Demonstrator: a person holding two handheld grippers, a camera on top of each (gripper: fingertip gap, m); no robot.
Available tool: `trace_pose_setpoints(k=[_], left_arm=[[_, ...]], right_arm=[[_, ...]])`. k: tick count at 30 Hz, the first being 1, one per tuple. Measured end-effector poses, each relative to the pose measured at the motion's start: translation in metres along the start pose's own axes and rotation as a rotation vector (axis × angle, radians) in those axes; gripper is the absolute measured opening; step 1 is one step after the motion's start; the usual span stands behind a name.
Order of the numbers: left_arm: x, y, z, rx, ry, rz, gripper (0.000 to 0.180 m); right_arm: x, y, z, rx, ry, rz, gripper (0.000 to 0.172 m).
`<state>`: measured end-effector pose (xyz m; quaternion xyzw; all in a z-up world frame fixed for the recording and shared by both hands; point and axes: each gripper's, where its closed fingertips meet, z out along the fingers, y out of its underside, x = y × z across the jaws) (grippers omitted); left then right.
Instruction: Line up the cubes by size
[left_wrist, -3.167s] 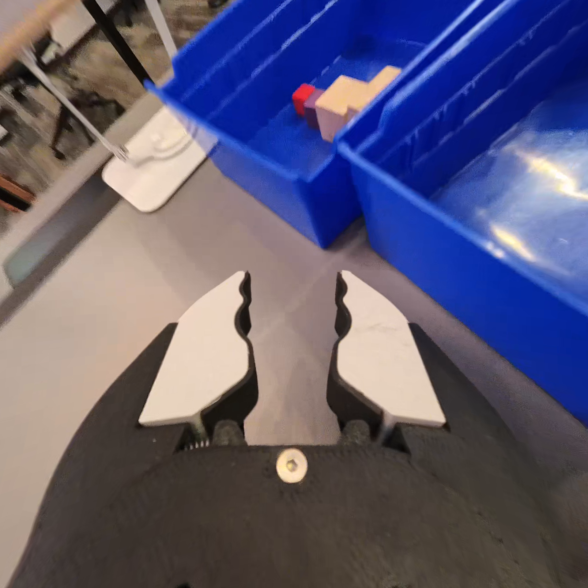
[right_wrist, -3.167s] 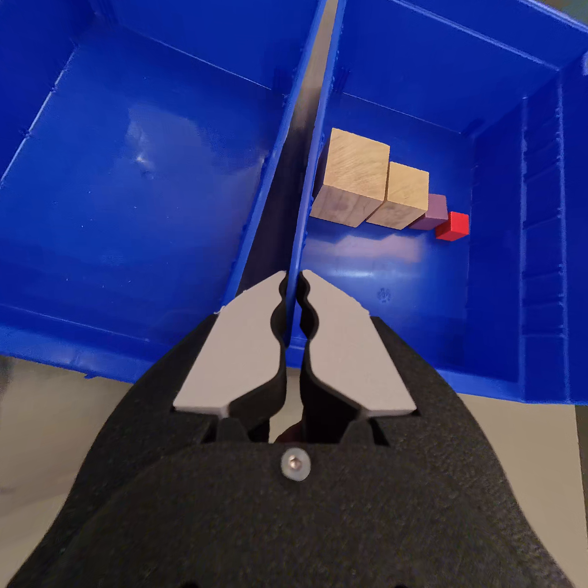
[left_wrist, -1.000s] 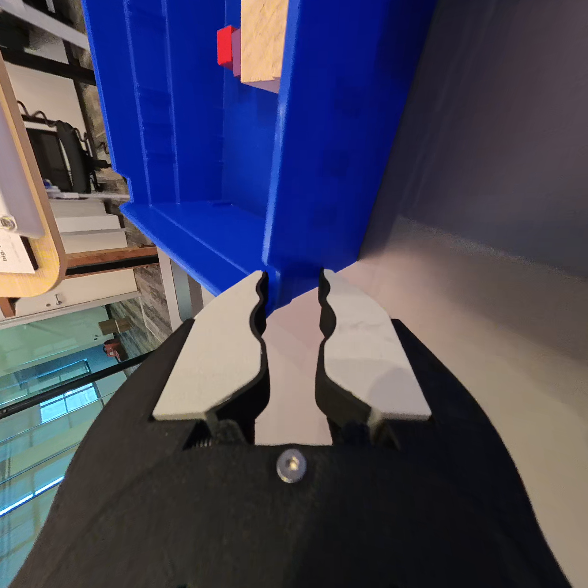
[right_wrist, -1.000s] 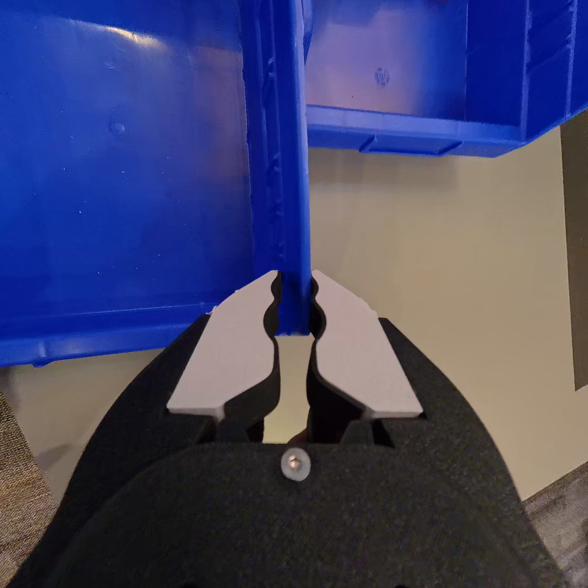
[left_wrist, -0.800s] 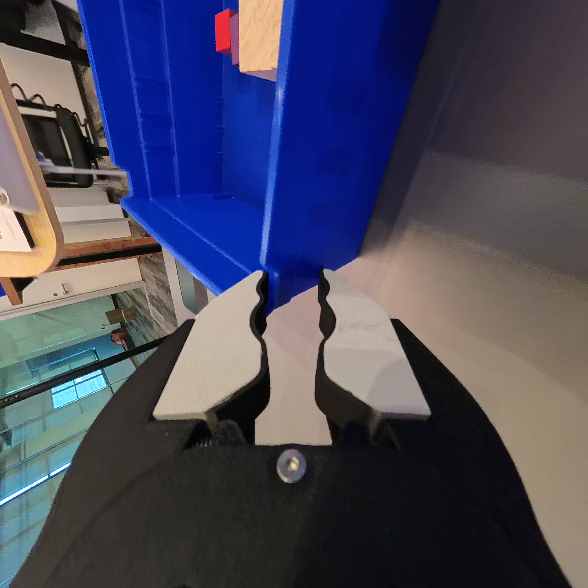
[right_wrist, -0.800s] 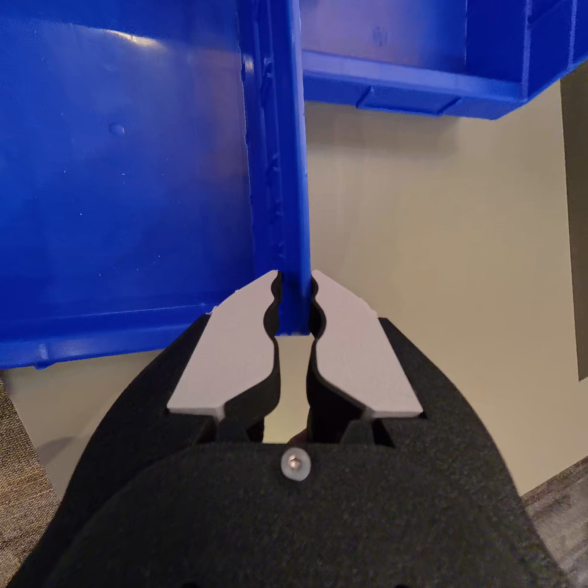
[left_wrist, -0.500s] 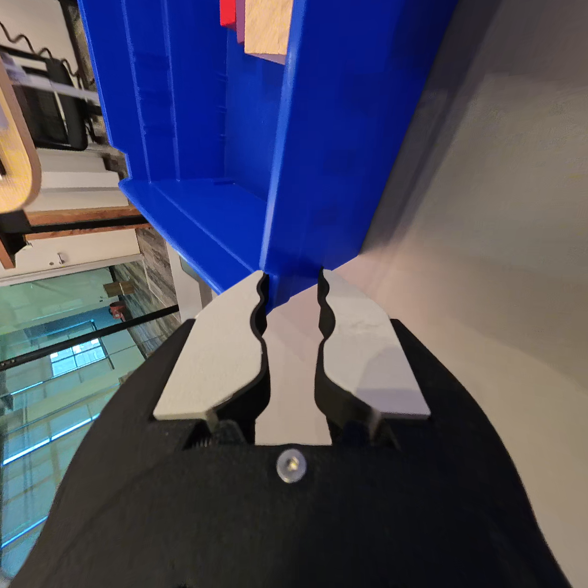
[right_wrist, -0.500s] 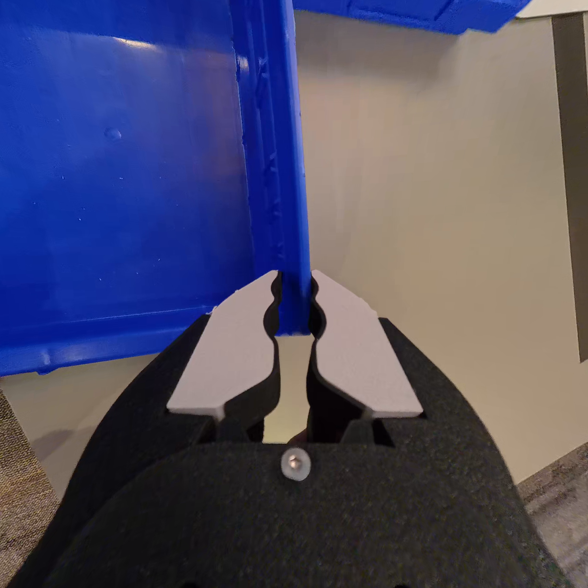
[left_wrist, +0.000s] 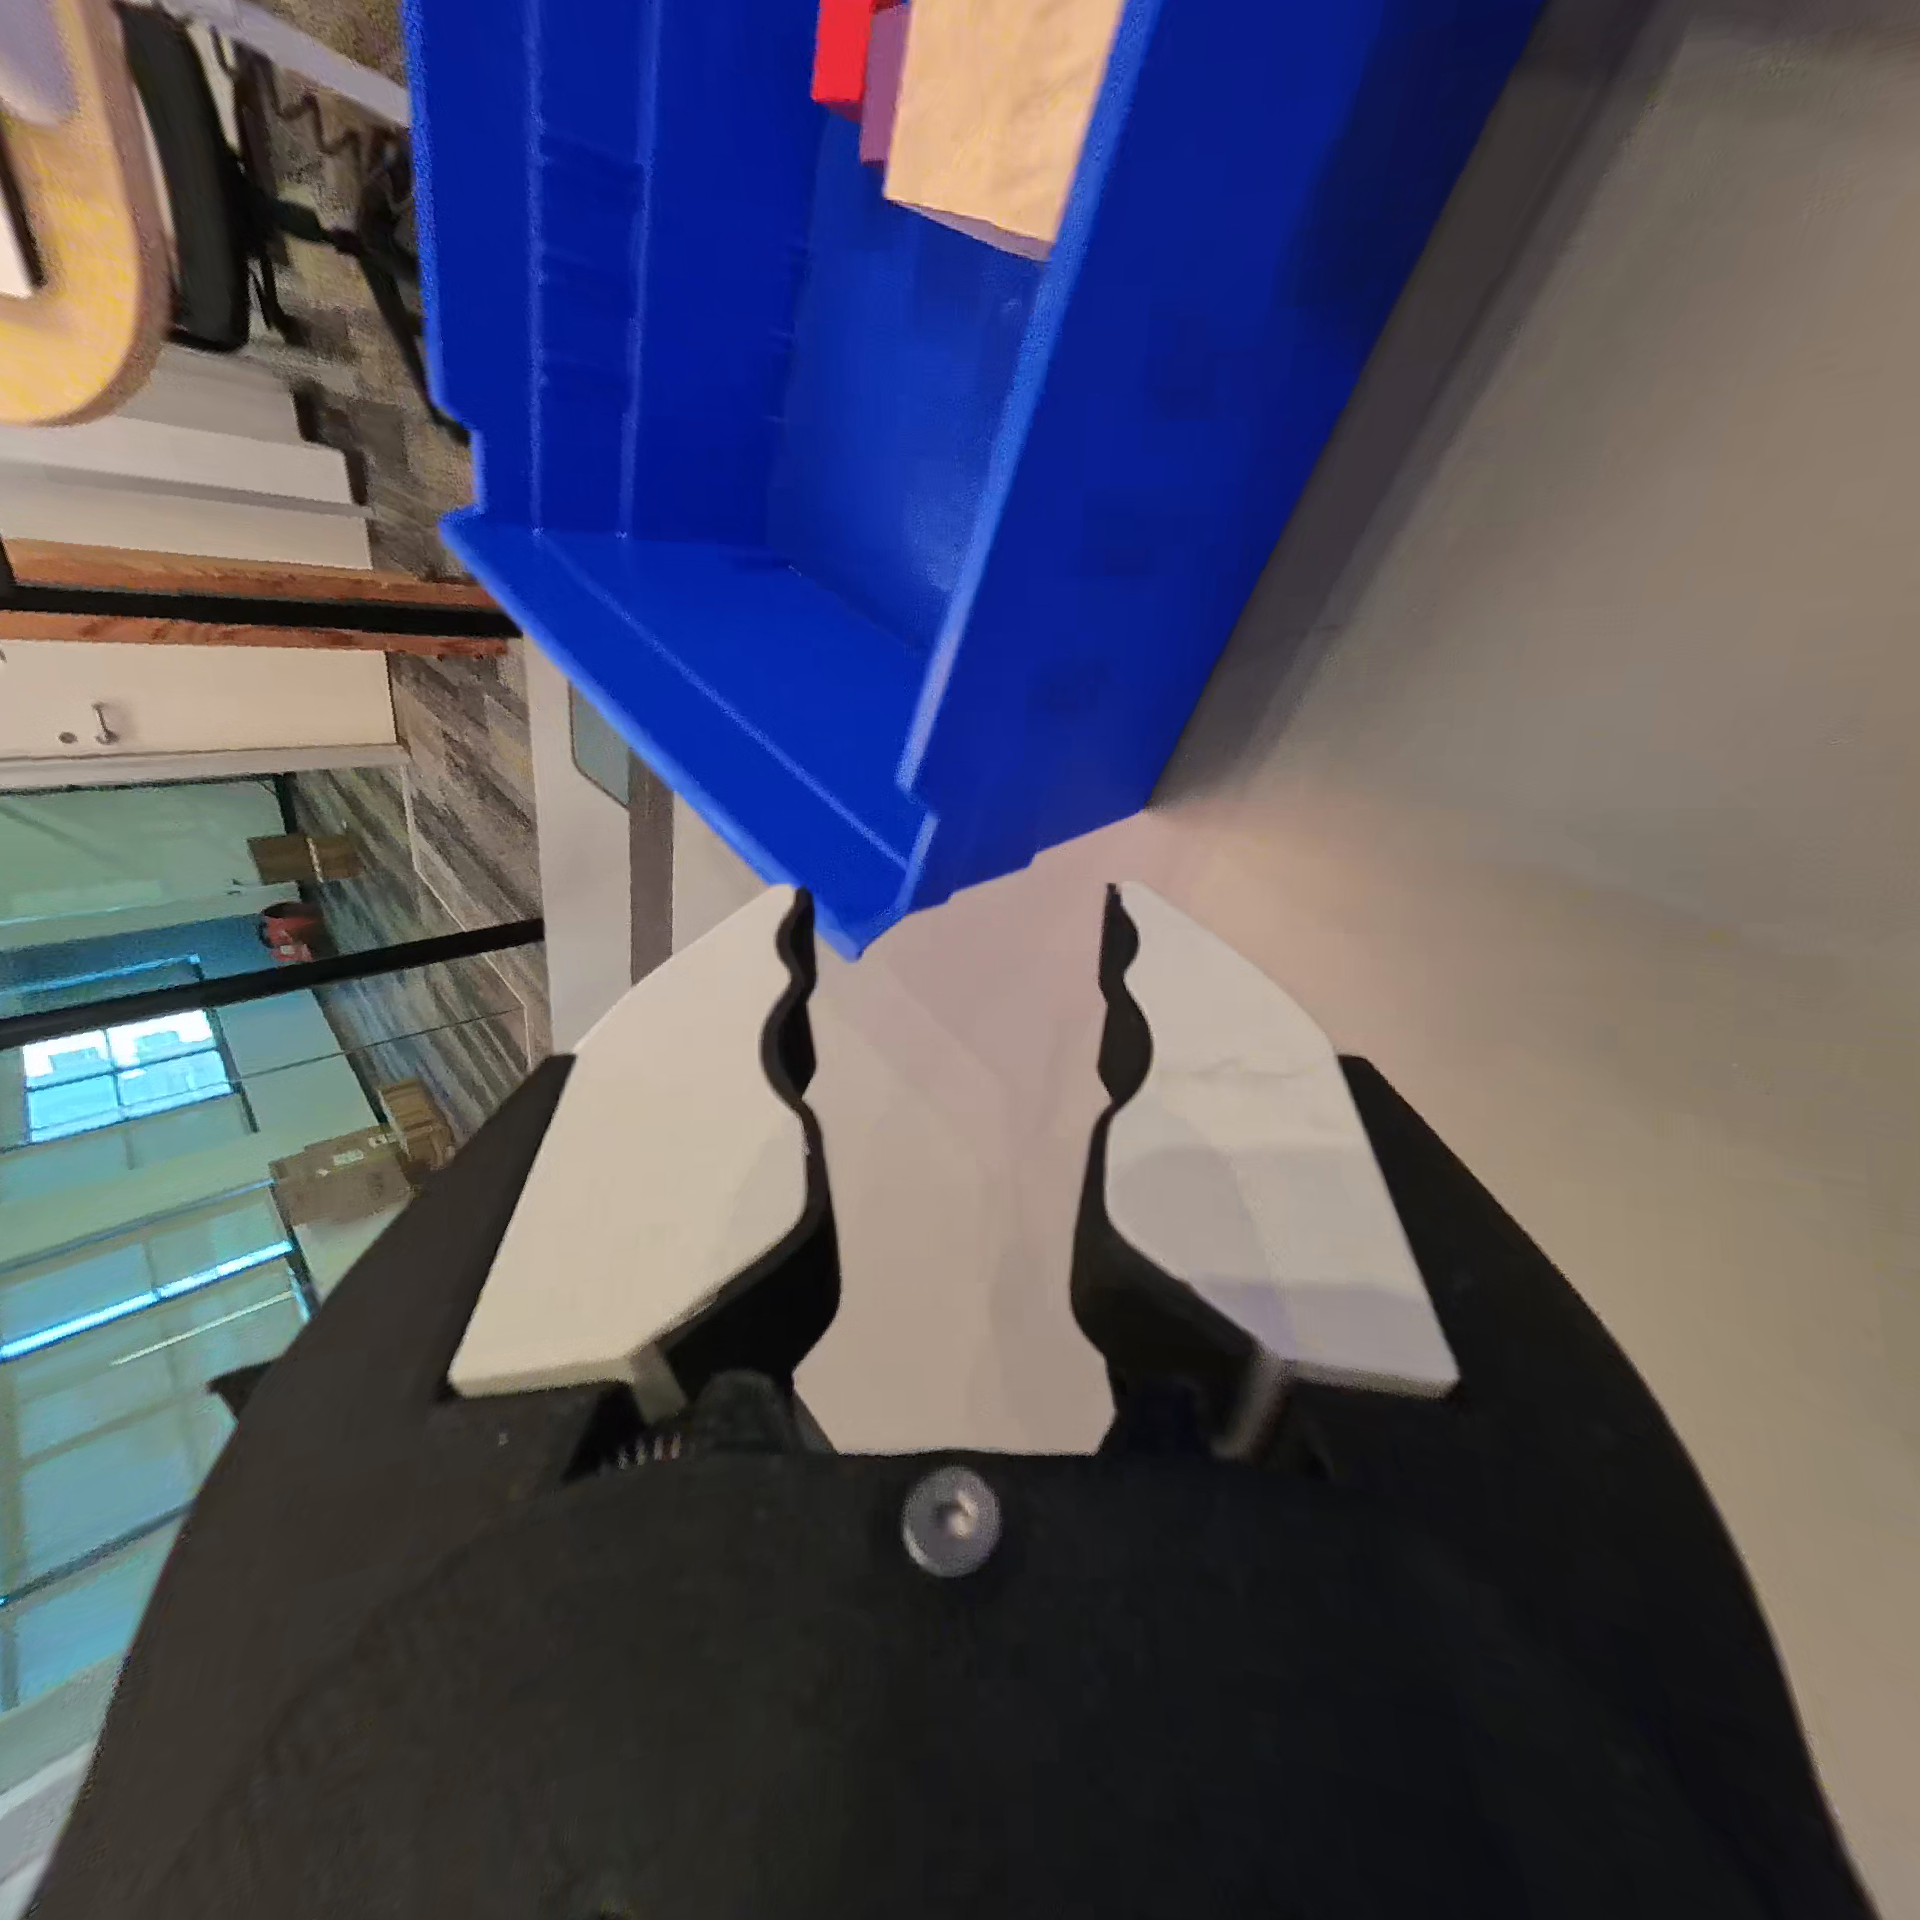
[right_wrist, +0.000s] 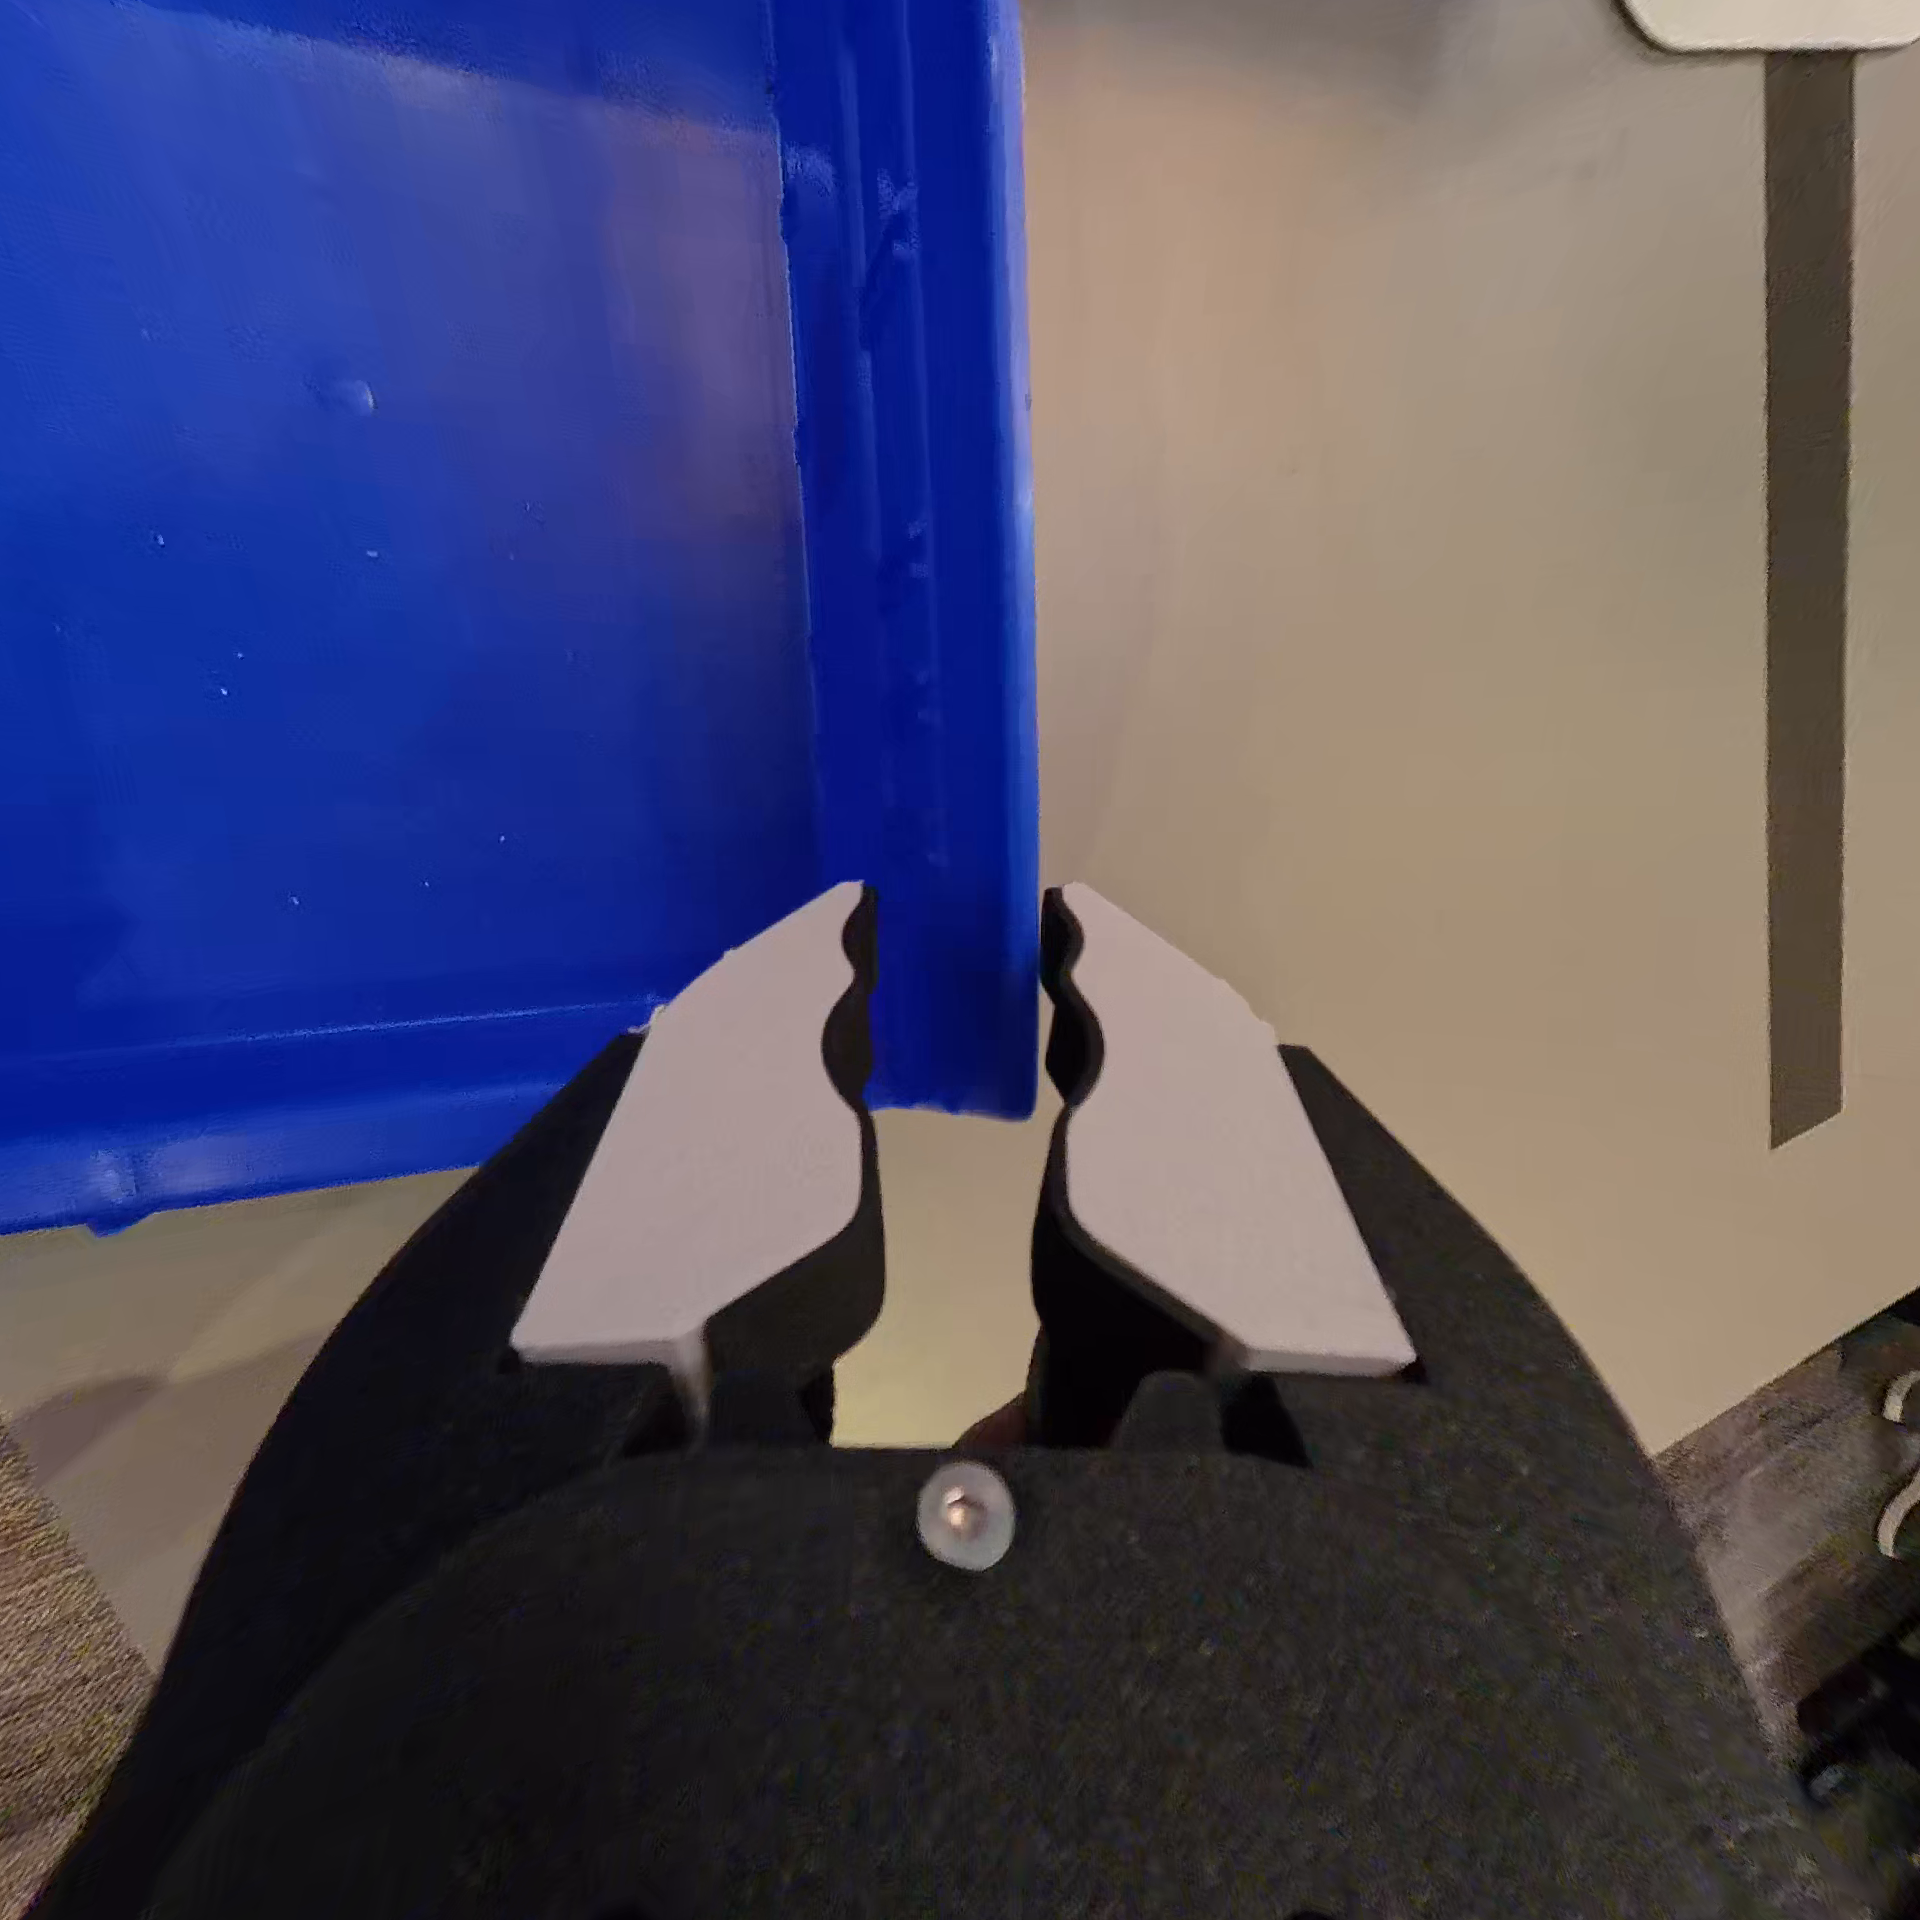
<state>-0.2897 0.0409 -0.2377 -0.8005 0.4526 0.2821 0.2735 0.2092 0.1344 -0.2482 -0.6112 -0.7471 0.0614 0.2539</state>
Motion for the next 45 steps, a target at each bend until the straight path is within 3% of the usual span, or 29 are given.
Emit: trace_pose_setpoints(k=[4,14,21,33,45], left_arm=[[-0.002,-0.019,-0.018,0.058,0.021,-0.051,0.058],[0.042,-0.176,-0.018,0.279,0.120,0.130,0.050],[0.070,-0.224,0.004,0.257,0.174,0.111,0.033],[0.082,-0.226,0.010,0.265,0.261,0.043,0.020],[0.083,-0.142,-0.012,0.252,0.378,0.183,0.014]], right_arm=[[0.000,-0.014,-0.004,0.014,0.010,-0.044,0.030],[0.002,-0.030,0.017,-0.068,0.032,-0.146,0.024],[0.001,-0.031,0.019,-0.040,0.027,-0.137,0.022],[0.000,-0.014,0.012,-0.013,-0.015,-0.091,0.019],[0.004,0.001,0.007,-0.002,-0.019,-0.034,0.018]])
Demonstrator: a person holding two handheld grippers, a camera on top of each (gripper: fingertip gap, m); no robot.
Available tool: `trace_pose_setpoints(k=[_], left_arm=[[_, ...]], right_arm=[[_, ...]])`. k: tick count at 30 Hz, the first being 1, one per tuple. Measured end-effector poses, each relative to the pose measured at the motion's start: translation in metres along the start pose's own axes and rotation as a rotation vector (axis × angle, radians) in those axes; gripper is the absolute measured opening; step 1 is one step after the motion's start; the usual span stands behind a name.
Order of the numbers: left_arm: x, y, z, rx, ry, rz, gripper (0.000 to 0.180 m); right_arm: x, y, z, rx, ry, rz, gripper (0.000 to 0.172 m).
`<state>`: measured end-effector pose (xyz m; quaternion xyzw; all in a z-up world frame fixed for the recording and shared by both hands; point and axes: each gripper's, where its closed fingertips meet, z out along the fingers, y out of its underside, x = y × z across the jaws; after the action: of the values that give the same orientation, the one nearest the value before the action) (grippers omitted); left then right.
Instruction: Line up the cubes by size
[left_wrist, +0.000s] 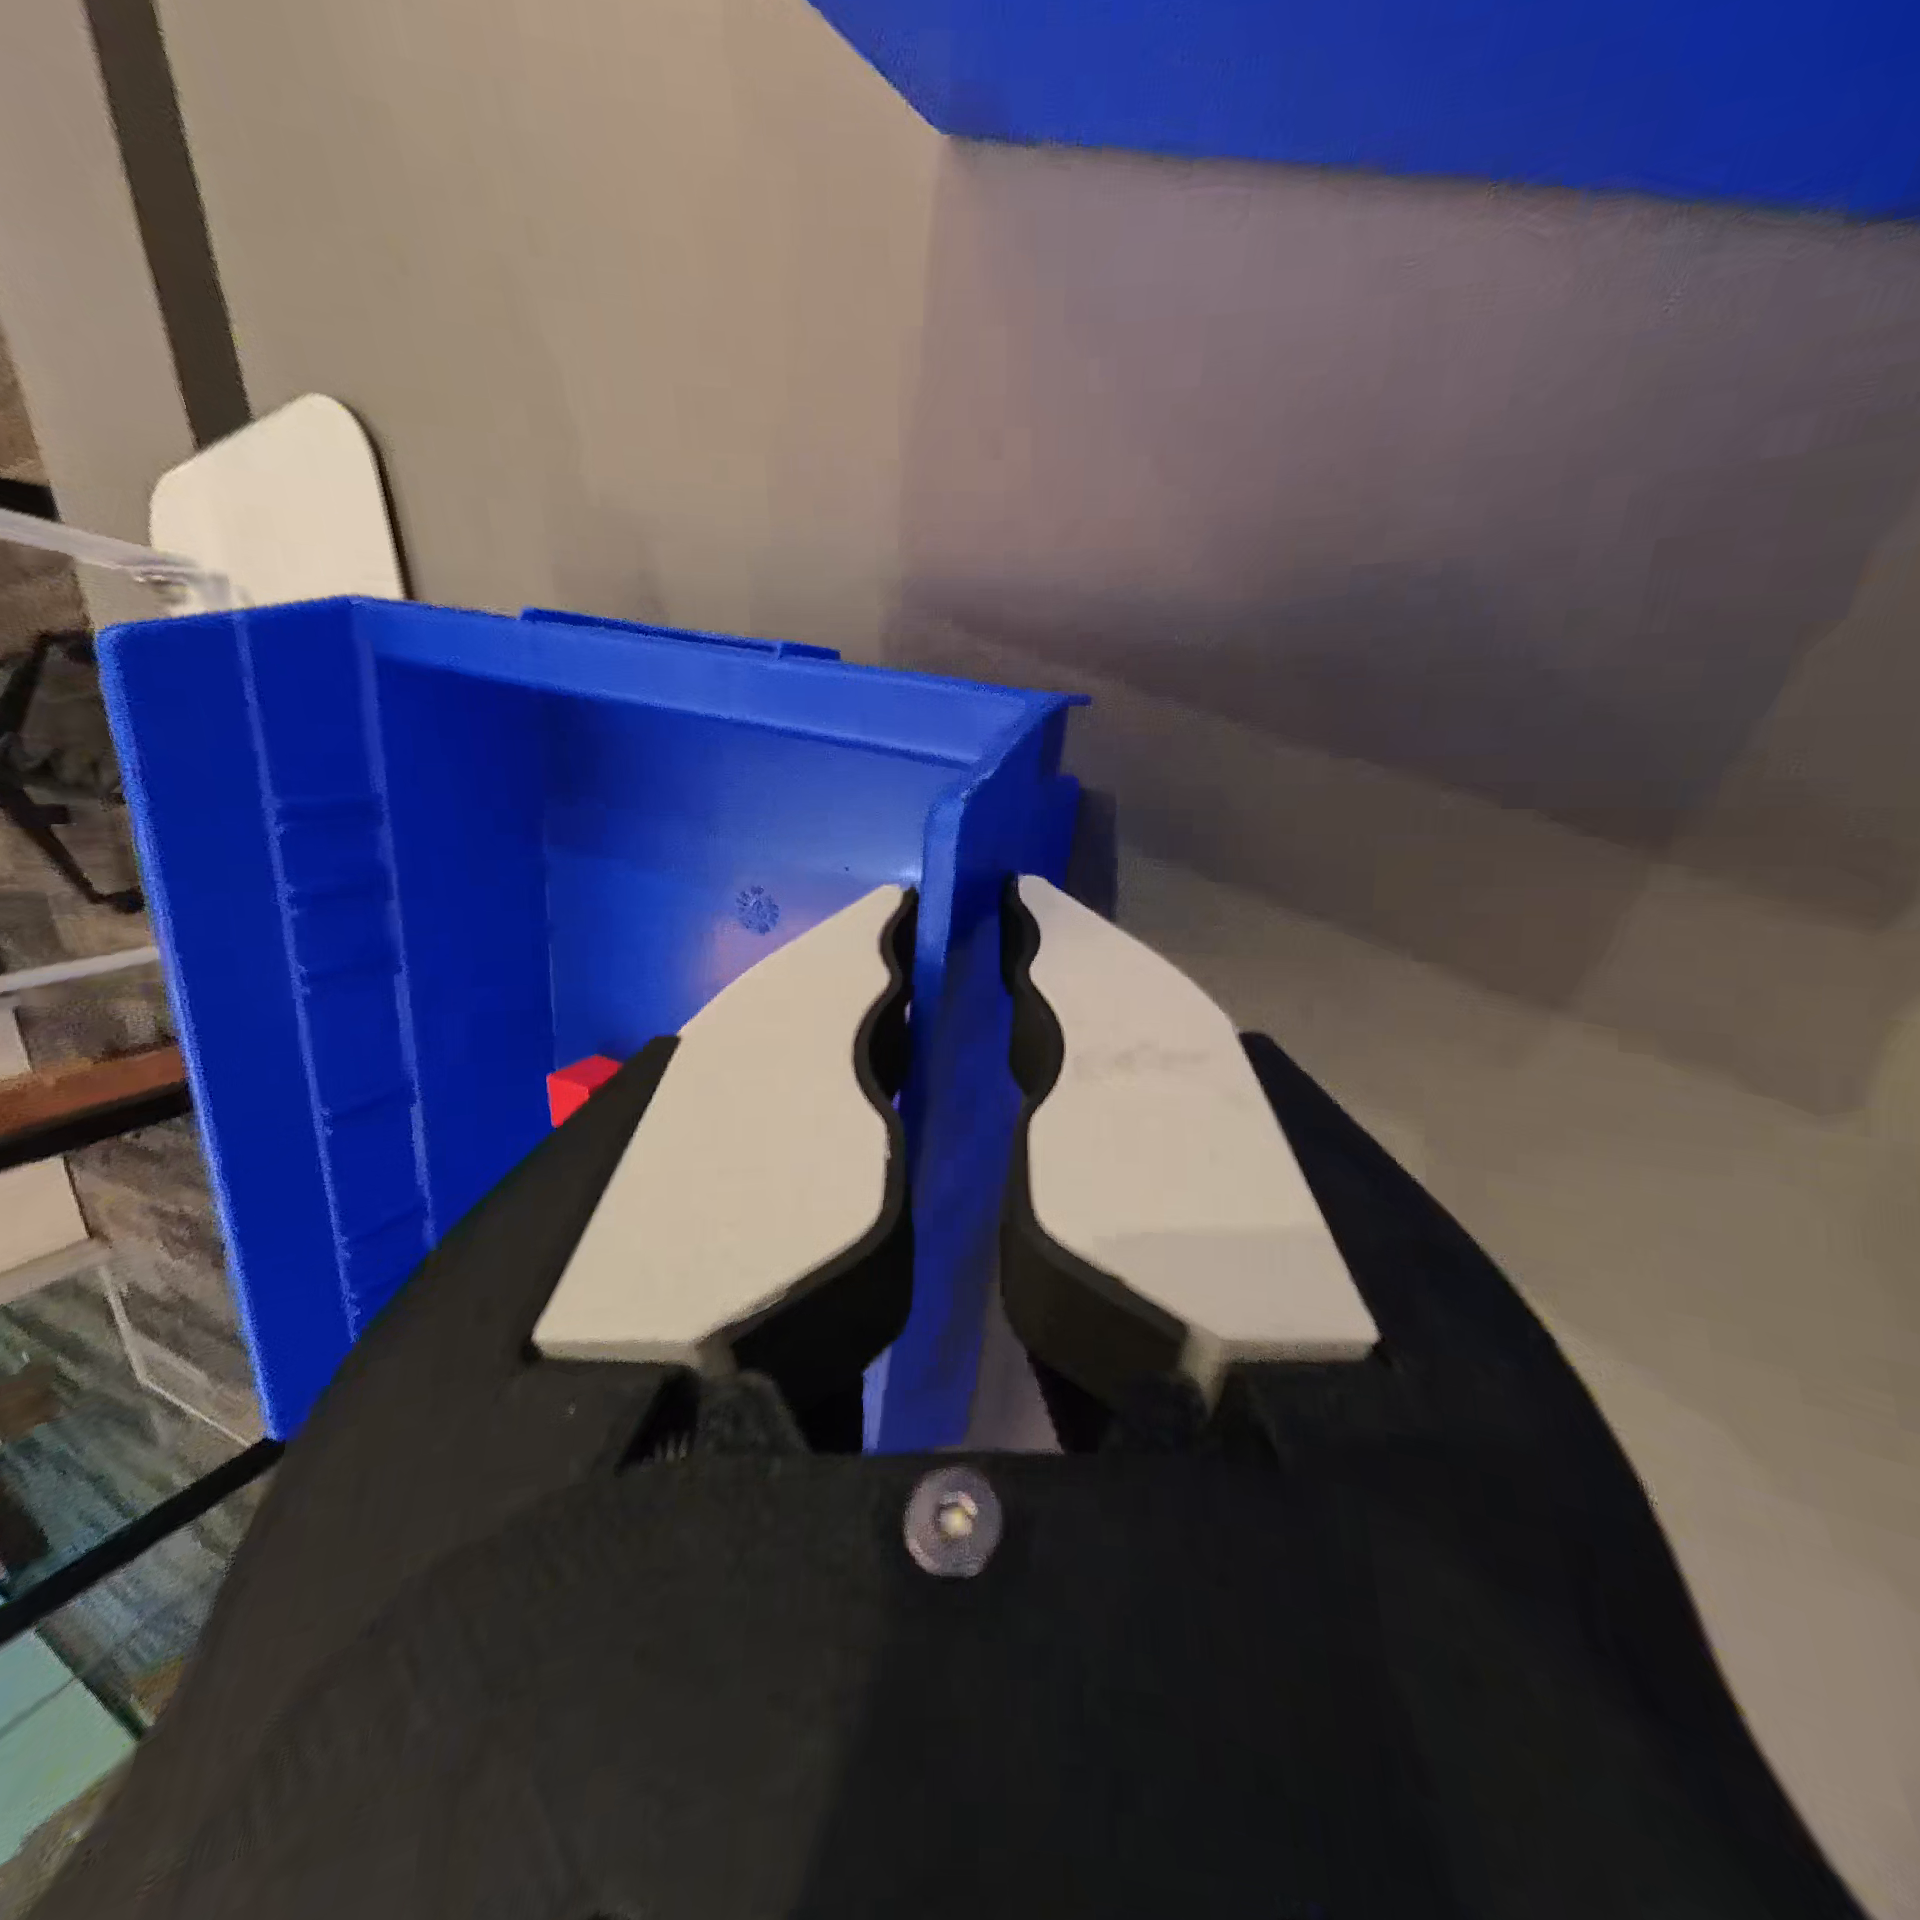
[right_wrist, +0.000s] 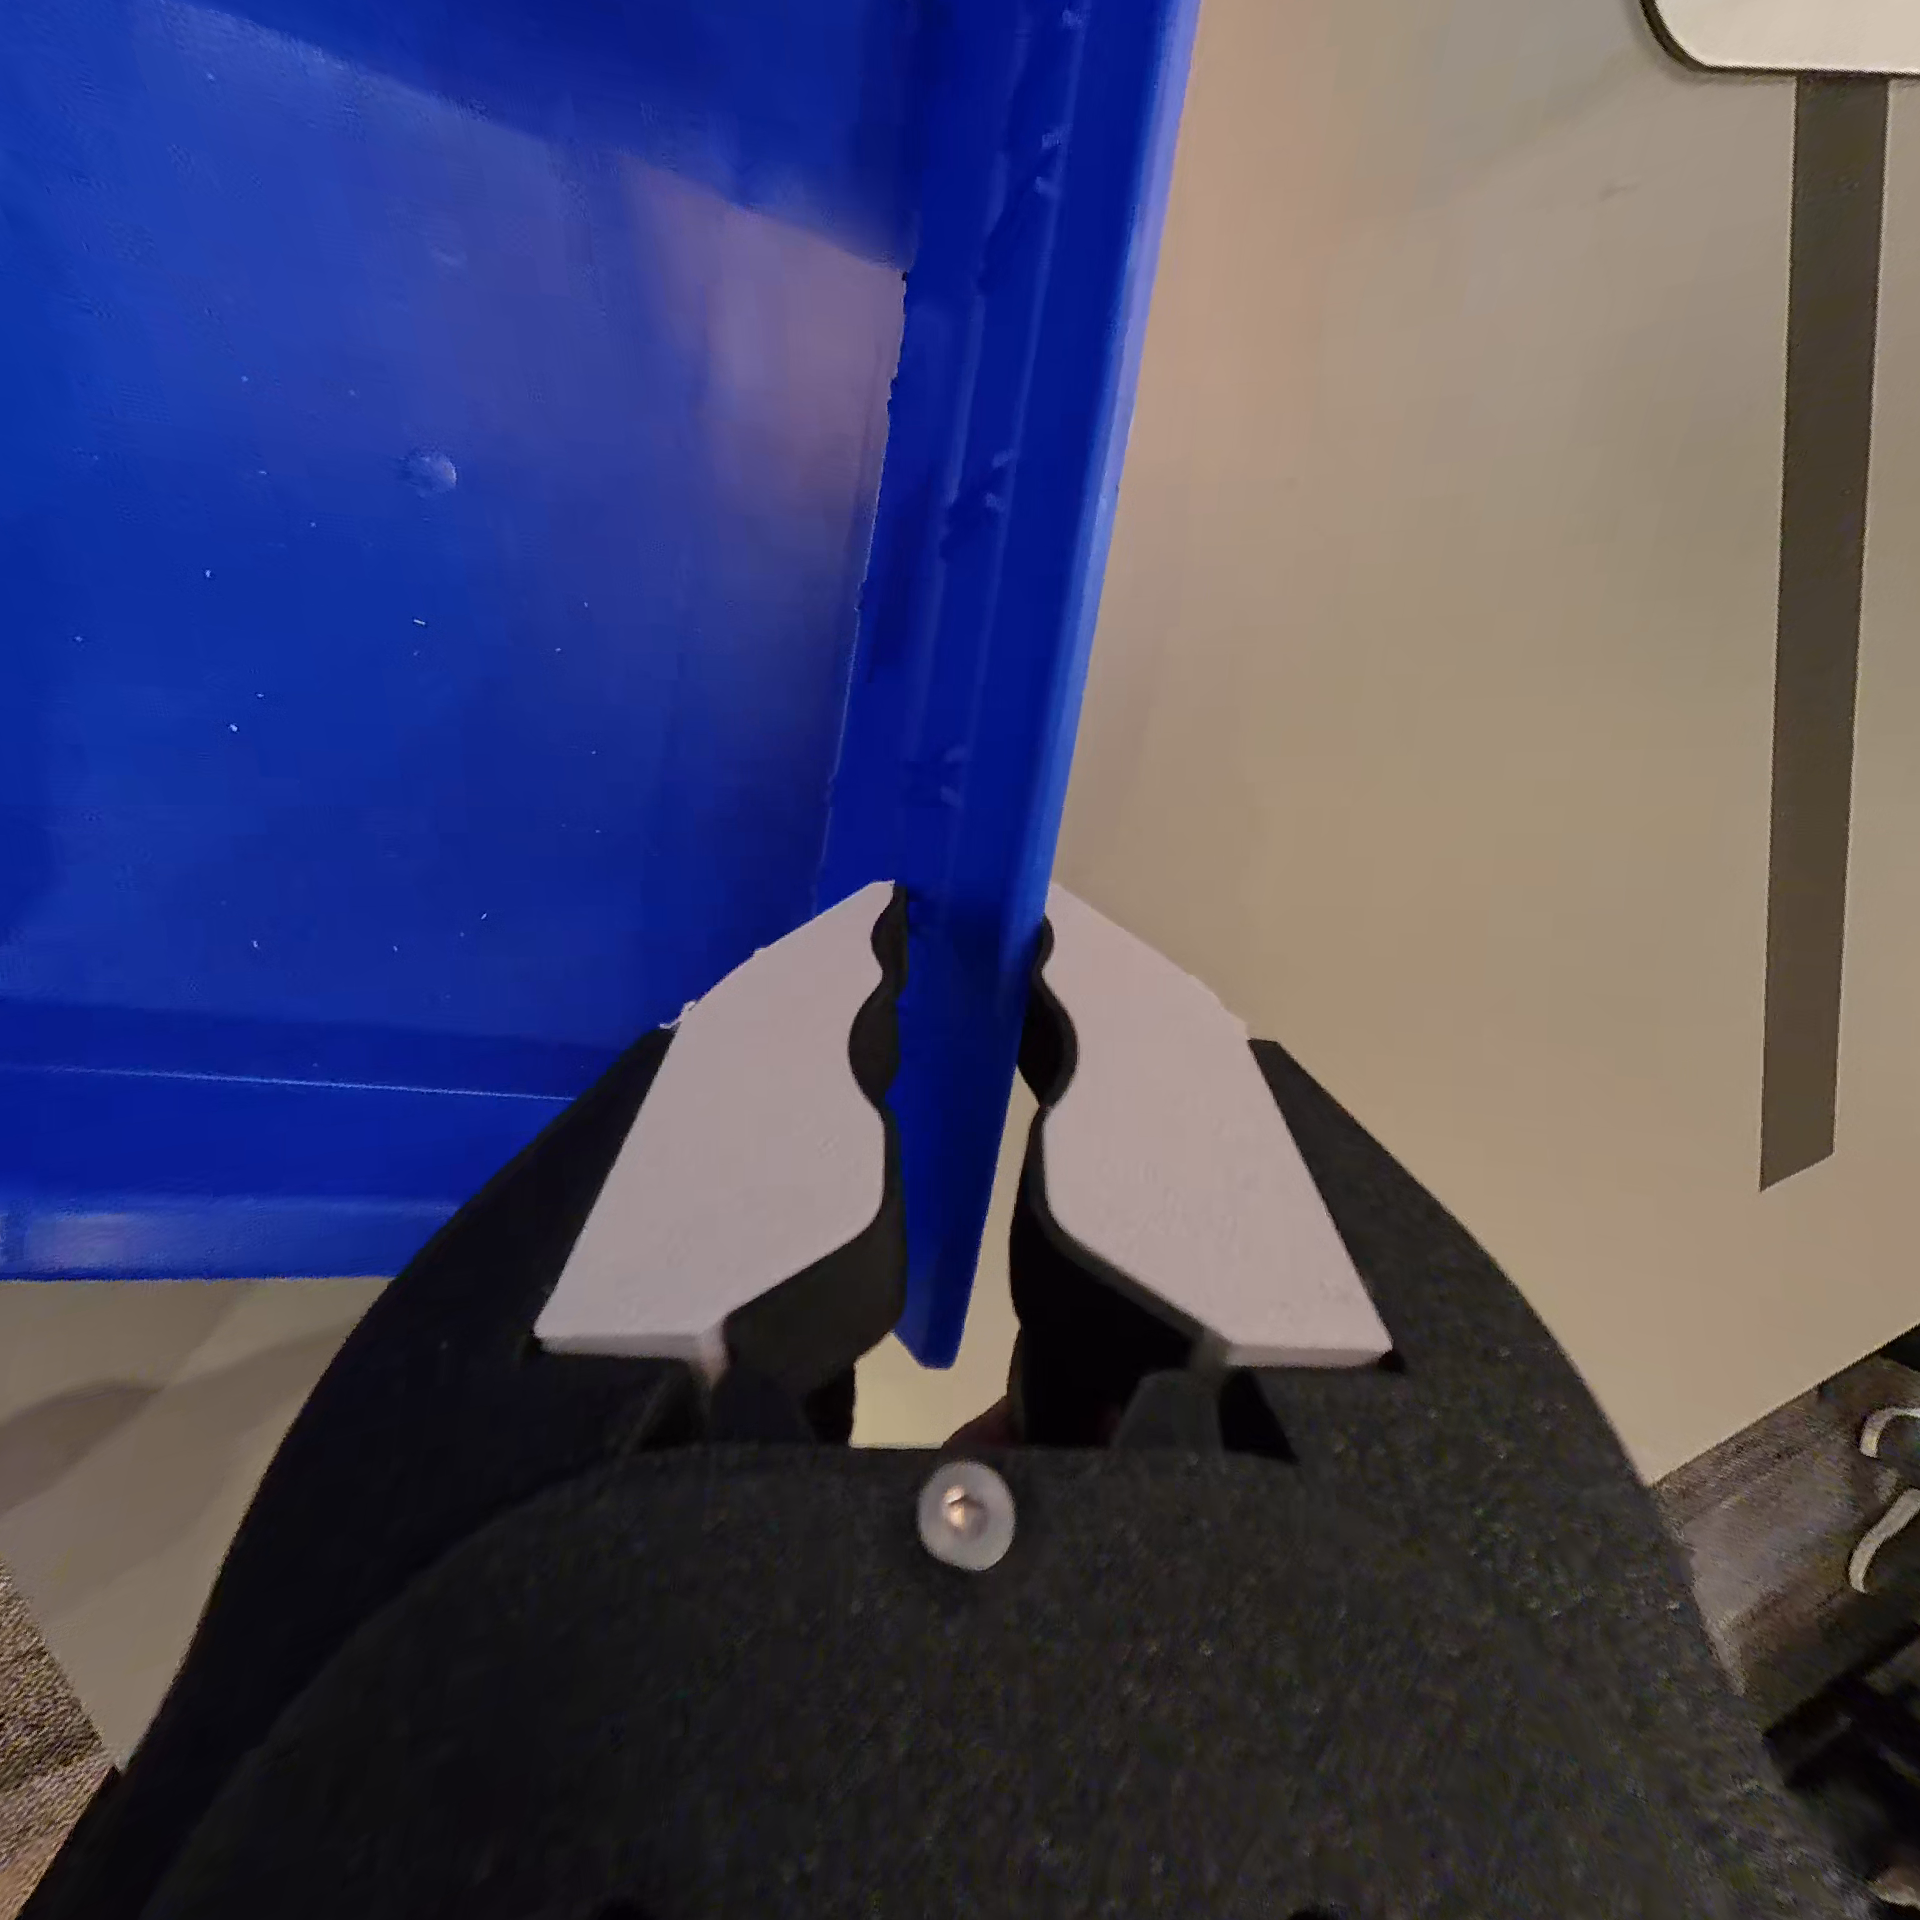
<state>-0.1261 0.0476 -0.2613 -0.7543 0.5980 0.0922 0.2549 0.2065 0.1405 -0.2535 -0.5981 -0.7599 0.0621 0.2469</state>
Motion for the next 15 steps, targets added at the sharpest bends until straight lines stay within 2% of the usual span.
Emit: trace_pose_setpoints(k=[6,9,15], left_arm=[[0.030,0.045,-0.028,-0.017,0.133,0.068,0.009],[0.040,0.073,-0.042,-0.045,0.180,0.050,0.008],[0.045,0.132,-0.066,-0.186,0.186,-0.037,0.010]], right_arm=[[0.003,0.003,0.000,-0.007,-0.002,0.038,0.017],[0.007,0.007,0.000,-0.022,0.009,0.086,0.017],[0.017,0.019,-0.003,-0.054,0.064,0.221,0.016]])
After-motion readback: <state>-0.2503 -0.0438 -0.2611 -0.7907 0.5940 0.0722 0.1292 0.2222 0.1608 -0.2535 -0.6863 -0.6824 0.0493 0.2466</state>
